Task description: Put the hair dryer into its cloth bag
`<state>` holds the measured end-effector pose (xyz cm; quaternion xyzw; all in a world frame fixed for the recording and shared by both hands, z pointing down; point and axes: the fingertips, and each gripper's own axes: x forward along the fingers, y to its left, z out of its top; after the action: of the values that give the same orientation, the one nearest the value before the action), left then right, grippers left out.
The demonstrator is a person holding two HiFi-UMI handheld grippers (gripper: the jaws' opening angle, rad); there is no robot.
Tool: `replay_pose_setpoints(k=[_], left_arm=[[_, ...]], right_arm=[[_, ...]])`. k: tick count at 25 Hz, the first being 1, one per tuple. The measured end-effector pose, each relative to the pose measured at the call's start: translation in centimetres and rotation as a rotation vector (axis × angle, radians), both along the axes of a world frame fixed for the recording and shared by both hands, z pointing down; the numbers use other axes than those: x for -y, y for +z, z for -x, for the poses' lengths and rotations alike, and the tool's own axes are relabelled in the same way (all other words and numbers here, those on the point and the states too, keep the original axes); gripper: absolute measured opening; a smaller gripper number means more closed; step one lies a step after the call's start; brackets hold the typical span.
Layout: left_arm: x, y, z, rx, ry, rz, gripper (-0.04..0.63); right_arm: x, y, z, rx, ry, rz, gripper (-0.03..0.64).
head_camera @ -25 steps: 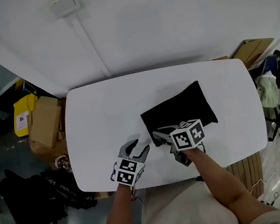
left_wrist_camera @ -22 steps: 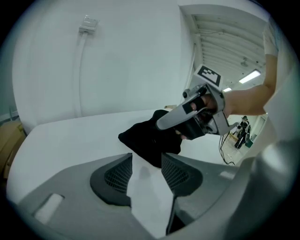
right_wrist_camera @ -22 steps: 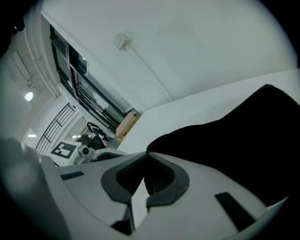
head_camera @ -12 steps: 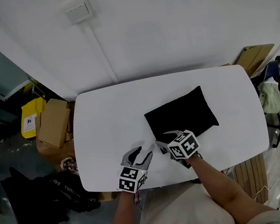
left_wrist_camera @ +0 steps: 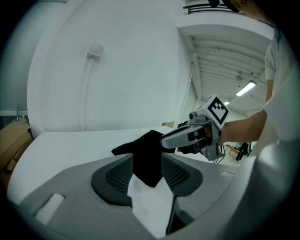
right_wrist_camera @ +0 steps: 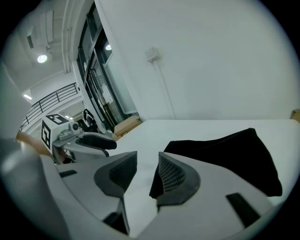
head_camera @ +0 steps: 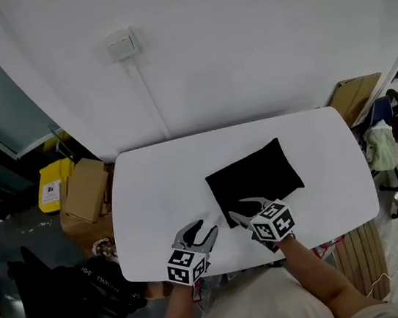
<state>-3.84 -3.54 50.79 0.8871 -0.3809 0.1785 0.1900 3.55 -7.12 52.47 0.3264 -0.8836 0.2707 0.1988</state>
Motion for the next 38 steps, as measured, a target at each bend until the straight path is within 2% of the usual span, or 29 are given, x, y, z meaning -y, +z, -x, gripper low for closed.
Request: replay_pose_setpoints(k=[3, 8, 12, 16, 20, 25, 30, 38], left_arm=[[-0.3, -1.1, -0.5, -0.014, 0.010, -0.019, 0.187], [-2.0, -3.2, -2.0, -0.091, 0.046, -0.034, 0.187], [-3.6, -5.8, -2.8, -0.171, 0.063, -0.072, 0.187], [-5.0, -8.5, -2.9, -0.213, 0.063, -0.139, 0.168], [-6.0, -10.3, -2.4, -0.219, 0.051, -0.195, 0.086], [-6.4, -10.8, -3.1, -0.219, 0.048, -0.232, 0.024], [-7.3, -12.1, -5.4, -0.241, 0.060, -0.254, 0.020], [-10.4, -14.5, -11.5, -0.278, 0.057, -0.279, 0.020]], right_arm=[[-0.7, -1.8, -0.7, 0.036, 0.021, -0.027, 0.150], [-2.6, -4.8, -1.9, 0.087, 0.039, -0.079, 0.136], [-4.6, -7.3, -2.9, 0.104, 0.069, -0.153, 0.081], [-6.3, -9.9, -4.0, 0.135, 0.113, -0.251, 0.036], [-7.4, -12.2, -4.5, 0.185, 0.142, -0.322, 0.023], [-8.4, -12.9, -5.7, 0.211, 0.154, -0.345, 0.021], [-9.5, -13.7, -7.3, 0.236, 0.162, -0.351, 0.020], [-12.4, -17.2, -12.4, 0.279, 0.161, -0.382, 0.018]])
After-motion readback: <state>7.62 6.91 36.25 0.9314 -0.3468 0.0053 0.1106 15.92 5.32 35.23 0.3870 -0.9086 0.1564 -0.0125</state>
